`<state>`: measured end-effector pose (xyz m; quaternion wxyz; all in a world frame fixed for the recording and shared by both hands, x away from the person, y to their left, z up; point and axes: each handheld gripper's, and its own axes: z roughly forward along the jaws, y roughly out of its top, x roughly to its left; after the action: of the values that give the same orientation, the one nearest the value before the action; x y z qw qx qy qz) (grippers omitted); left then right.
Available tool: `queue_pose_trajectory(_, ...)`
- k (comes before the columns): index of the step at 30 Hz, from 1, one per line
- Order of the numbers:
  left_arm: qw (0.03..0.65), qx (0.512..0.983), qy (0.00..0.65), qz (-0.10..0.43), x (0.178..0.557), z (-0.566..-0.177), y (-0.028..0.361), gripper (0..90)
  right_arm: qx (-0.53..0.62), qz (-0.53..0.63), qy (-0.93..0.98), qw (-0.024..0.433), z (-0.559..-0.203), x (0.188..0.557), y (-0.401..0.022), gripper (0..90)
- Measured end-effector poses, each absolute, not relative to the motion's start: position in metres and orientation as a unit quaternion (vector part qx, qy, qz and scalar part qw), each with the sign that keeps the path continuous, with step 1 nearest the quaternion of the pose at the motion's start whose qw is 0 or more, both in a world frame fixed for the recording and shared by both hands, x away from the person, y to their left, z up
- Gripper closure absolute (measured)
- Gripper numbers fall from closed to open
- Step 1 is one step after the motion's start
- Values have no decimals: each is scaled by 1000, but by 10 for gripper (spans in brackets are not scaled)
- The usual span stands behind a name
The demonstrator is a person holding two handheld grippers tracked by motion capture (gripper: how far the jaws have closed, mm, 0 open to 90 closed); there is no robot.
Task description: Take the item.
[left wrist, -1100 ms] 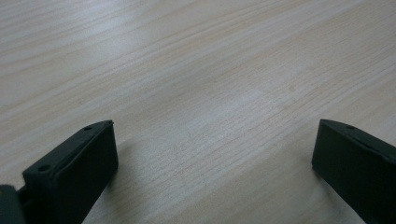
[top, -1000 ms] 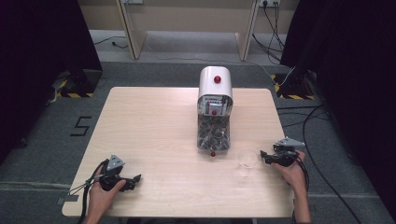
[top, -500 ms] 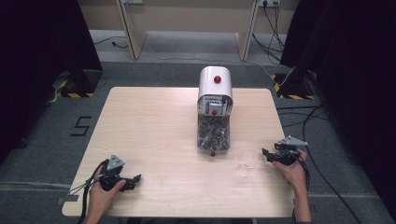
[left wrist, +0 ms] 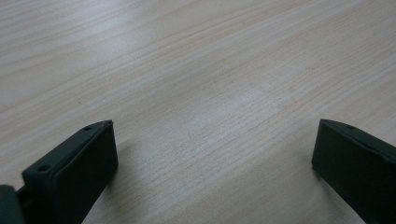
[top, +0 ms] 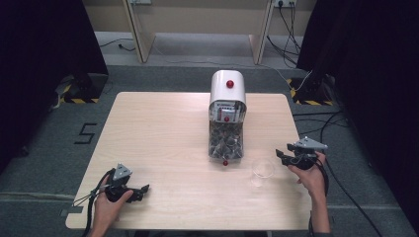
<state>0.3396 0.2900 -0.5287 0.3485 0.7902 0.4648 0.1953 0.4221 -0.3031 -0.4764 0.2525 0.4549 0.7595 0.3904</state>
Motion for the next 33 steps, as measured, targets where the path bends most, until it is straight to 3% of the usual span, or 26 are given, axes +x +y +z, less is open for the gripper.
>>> queue_pose_trajectory(33, 348, 790, 465, 195, 340, -529, 290, 0, 371, 433, 782, 251, -424, 425, -253, 478)
